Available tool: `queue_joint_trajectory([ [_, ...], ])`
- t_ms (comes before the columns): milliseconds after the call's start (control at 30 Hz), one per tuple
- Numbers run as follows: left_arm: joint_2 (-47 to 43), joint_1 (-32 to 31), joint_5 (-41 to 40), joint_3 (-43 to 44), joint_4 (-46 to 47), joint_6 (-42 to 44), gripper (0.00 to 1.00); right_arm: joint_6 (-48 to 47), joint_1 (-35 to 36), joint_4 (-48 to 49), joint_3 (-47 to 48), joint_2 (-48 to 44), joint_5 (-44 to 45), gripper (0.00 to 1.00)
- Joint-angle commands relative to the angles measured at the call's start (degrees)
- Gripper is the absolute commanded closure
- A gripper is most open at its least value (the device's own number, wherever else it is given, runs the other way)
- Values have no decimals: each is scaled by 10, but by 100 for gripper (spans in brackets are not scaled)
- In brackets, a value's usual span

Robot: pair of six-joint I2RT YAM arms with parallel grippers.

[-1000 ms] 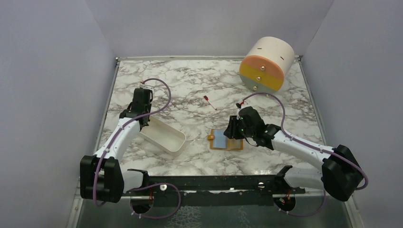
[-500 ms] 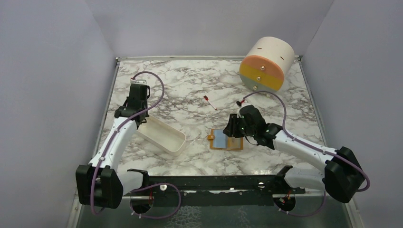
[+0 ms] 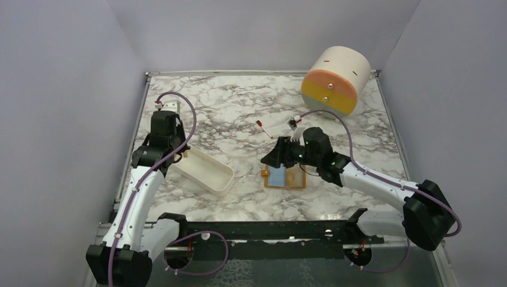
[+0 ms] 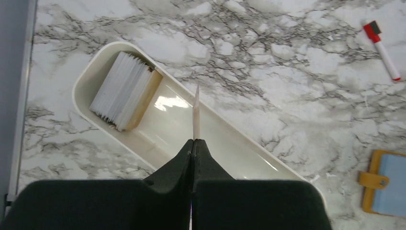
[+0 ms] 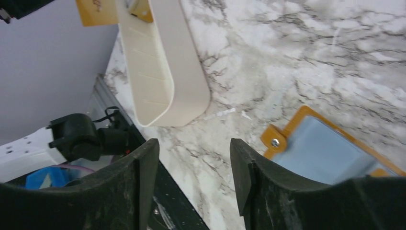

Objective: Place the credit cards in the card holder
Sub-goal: Pick up the credit card from the storage box.

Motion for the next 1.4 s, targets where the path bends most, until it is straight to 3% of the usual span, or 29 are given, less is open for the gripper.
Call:
queue_joint_trajectory([
  [0,-31,3,132,18,-7,-42,100,56,12,148,18,43,-93,39],
  [133,-49,3,209,12,4,-64,100,90,39,217,55,108,-112,32],
  [433,-81,3,393,-29,76,-164,100,142,58,347,105,198,-155,28],
  [633,-88,3,452,-64,141,-229,100,164,61,370,118,238,-173,22],
  [933,-95,3,537,-133,268,-340,100,187,61,414,110,255,-194,25],
  [1000,-96,3,536,-136,271,-340,100,194,61,424,103,255,-194,32],
  [1100,-96,3,530,-144,269,-341,100,207,61,438,84,247,-177,53],
  [1233,-94,3,520,-157,269,-343,100,216,61,436,60,231,-159,91],
  [1267,-92,3,515,-158,268,-341,96,213,61,433,54,225,-155,97],
  [1367,-85,3,507,-151,252,-323,63,191,61,415,41,203,-143,99],
])
